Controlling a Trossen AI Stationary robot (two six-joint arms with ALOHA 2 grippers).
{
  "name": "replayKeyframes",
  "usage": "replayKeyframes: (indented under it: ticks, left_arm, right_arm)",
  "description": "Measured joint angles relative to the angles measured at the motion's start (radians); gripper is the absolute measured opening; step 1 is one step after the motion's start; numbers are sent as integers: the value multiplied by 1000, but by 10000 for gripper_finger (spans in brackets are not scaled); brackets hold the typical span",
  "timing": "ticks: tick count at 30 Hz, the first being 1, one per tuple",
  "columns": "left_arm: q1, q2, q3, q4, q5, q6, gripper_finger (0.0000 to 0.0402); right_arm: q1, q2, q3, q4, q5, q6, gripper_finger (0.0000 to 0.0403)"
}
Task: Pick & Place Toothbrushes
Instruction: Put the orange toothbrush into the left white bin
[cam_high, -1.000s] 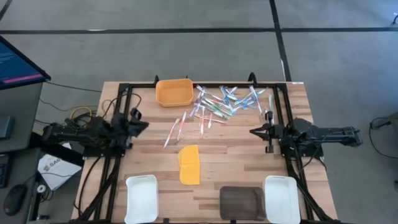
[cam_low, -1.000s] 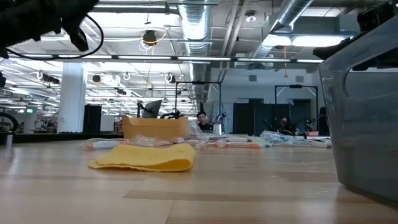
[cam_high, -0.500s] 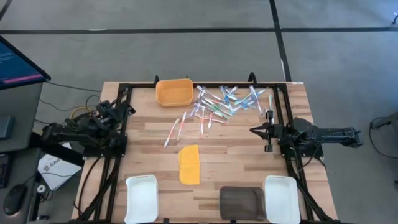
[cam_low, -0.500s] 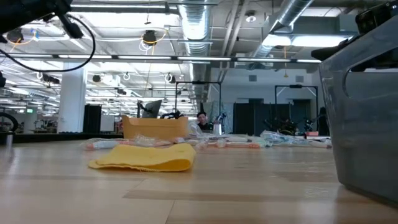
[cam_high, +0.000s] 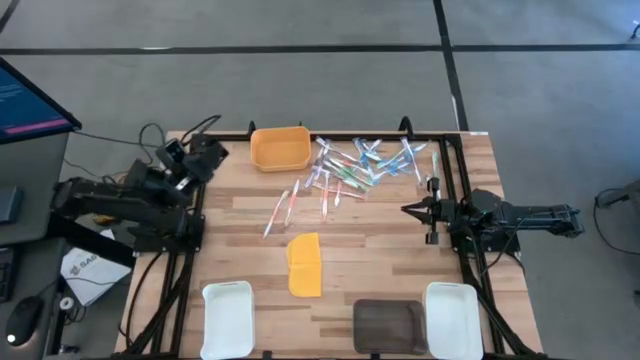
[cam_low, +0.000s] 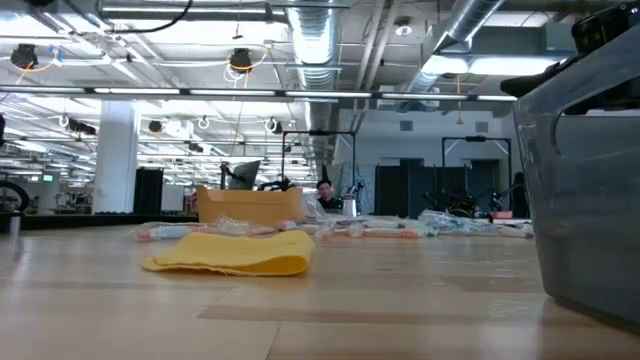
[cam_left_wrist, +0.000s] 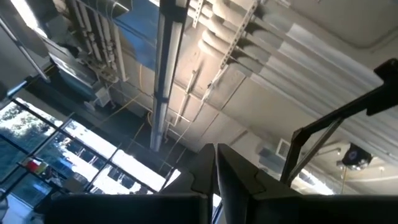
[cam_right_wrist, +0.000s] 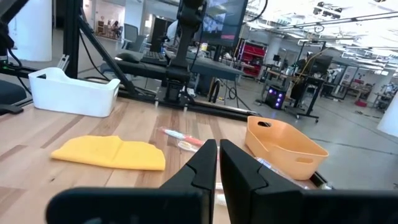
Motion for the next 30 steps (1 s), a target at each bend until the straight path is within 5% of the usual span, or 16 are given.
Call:
replayKeyframes:
  ticks: [7, 13, 19, 25, 30]
  left_arm:
    - [1, 151, 108, -1, 5, 22, 13]
    - [12, 169, 111, -4, 23, 37, 13]
    - [24, 158, 111, -1, 22, 33, 13]
    - [27, 159, 111, -3, 22, 31, 13]
    - [27, 159, 111, -3, 22, 31, 13]
  right_arm:
    - [2, 0, 0, 30, -2, 69, 17]
    - [1, 0, 2, 199, 4, 609, 17]
    - [1, 0, 34, 422, 130, 1100, 17]
    - [0, 0, 40, 697, 324, 1054, 17]
    - [0, 0, 115, 833, 360, 863, 17]
